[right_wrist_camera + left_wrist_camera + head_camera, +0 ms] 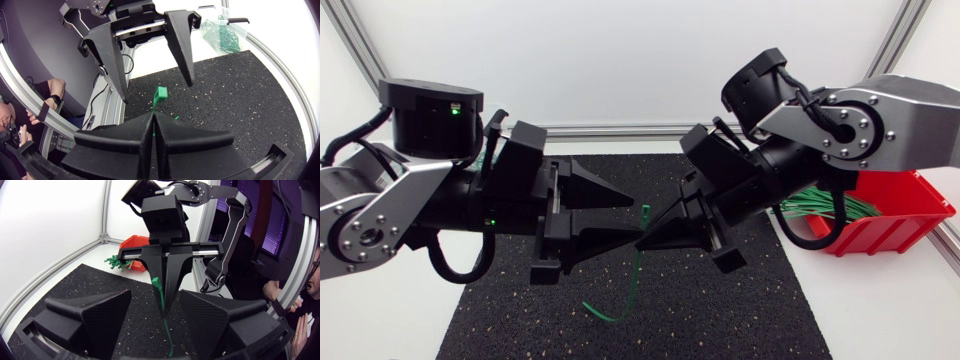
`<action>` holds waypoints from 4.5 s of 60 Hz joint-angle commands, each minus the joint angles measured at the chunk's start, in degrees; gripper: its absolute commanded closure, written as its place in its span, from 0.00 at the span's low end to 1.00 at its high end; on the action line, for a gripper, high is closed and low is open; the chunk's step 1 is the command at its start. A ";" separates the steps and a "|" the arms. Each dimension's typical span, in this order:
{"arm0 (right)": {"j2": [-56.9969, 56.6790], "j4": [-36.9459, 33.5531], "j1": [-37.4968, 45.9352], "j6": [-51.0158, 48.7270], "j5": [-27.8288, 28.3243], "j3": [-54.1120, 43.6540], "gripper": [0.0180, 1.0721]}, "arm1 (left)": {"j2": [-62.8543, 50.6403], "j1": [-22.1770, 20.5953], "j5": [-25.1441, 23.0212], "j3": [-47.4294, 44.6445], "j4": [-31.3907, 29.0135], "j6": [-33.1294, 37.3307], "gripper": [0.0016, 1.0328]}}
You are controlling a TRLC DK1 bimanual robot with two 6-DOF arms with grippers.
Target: Take a green cable tie from the red box, thread the tail through the head to close it, then place it in the transparent bin on the left.
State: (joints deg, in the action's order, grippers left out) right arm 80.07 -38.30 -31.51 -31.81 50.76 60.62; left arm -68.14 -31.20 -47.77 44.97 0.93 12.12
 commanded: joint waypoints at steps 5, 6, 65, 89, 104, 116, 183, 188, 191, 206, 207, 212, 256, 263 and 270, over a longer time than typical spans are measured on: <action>1.05 0.60 -1.01 -1.06 0.57 -0.59 0.94 | -2.17 -0.35 -1.19 -0.85 1.09 1.50 0.37; 1.05 0.60 -1.10 -1.06 0.57 -0.59 0.94 | -2.35 -0.35 -1.45 -0.85 1.18 1.50 0.37; 0.17 2.53 -1.28 -0.53 0.65 -2.44 0.94 | -3.58 0.26 -2.24 -0.15 2.24 0.27 0.96; -1.85 2.80 0.04 -0.09 -1.10 -3.49 0.66 | -0.68 2.11 -2.42 -0.32 1.88 -0.78 0.96; -4.40 2.71 0.92 -0.09 -1.72 -5.86 0.34 | -0.77 2.81 -2.51 1.26 2.32 -4.03 0.96; -4.05 2.18 4.96 0.52 -2.77 -5.78 0.15 | -2.00 3.95 -2.42 4.51 2.32 -8.60 0.97; -8.09 6.14 -0.84 -33.31 -24.13 -8.76 0.05 | -16.50 22.50 -22.72 15.67 1.18 -36.47 0.97; -6.33 5.70 -3.83 -35.60 -30.55 -8.15 0.05 | -16.85 23.91 -23.25 15.76 0.57 -36.64 0.97; -5.37 4.73 -4.35 -37.45 -31.69 -7.71 0.05 | -16.85 24.61 -23.42 15.76 0.39 -36.64 0.97; -1.23 7.28 -6.81 -37.45 -33.62 -5.60 0.05 | -17.55 27.25 -24.83 15.85 0.21 -36.64 0.97; -1.06 7.98 -6.90 -37.53 -33.71 -5.69 0.05 | -17.73 27.33 -24.83 15.85 0.21 -36.64 0.97; -2.11 14.57 -6.99 -40.61 -33.18 -8.76 0.05 | -18.52 27.42 -25.01 16.11 -0.05 -36.64 0.97; -0.53 74.60 -15.78 -70.67 -34.06 -29.68 0.05 | -21.07 23.91 -25.18 15.67 -3.48 -36.55 0.97; 0.35 75.83 -17.01 -73.39 -33.98 -30.21 0.05 | -21.42 23.11 -25.18 15.85 -3.65 -36.55 0.97; 1.58 77.68 -18.50 -75.33 -33.98 -31.35 0.05 | -21.33 22.59 -25.18 15.85 -3.65 -36.47 0.97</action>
State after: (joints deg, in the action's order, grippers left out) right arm 80.16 37.87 -48.75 -103.83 17.04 31.18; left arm -88.53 -8.08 -71.99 59.64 -2.48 -22.98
